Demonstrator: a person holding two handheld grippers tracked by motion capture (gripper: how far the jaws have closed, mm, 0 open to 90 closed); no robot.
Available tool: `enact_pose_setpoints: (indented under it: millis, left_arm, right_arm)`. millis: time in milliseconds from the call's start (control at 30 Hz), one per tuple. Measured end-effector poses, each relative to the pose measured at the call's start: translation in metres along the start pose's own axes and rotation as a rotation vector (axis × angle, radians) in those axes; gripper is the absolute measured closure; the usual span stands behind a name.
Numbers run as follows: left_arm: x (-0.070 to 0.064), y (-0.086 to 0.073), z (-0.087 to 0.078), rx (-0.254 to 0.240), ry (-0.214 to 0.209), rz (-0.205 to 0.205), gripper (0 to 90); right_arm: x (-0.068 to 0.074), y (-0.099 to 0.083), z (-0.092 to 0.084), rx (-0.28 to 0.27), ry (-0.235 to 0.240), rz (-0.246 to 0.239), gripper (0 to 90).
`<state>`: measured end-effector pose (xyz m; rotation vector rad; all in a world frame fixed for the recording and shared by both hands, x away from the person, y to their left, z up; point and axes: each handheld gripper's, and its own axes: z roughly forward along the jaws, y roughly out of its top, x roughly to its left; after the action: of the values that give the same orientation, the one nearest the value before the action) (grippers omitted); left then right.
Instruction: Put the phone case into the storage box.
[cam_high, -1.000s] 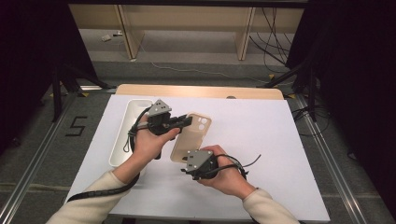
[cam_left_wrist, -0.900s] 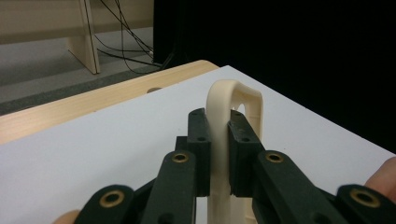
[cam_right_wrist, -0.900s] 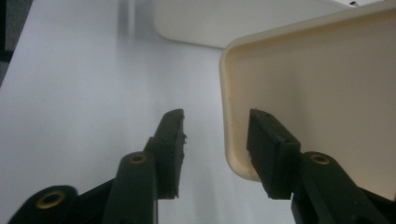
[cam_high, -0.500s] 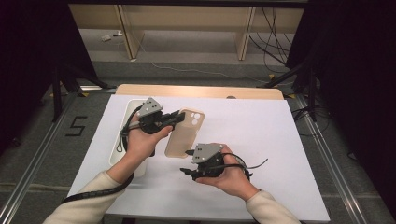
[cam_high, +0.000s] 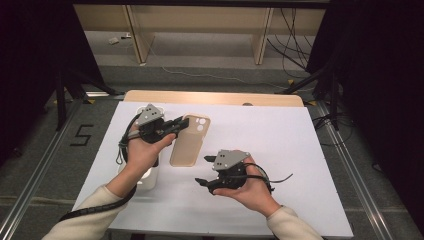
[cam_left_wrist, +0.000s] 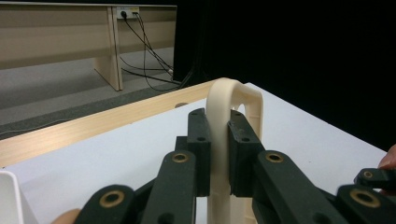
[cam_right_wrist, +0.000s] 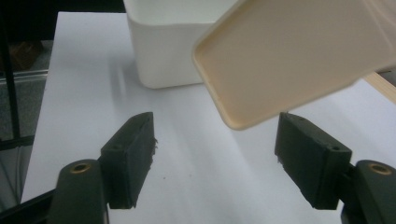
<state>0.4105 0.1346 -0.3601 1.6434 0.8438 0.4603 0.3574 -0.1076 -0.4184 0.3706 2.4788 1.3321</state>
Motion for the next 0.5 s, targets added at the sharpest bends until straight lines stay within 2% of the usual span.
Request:
enact_pose_setpoints:
  millis: [500]
  left_arm:
    - [0.006, -0.001, -0.008, -0.022, 0.017, 0.002, 81.2]
  right_arm:
    - [-0.009, -0.010, -0.017, -0.044, -0.052, 0.074, 24.6]
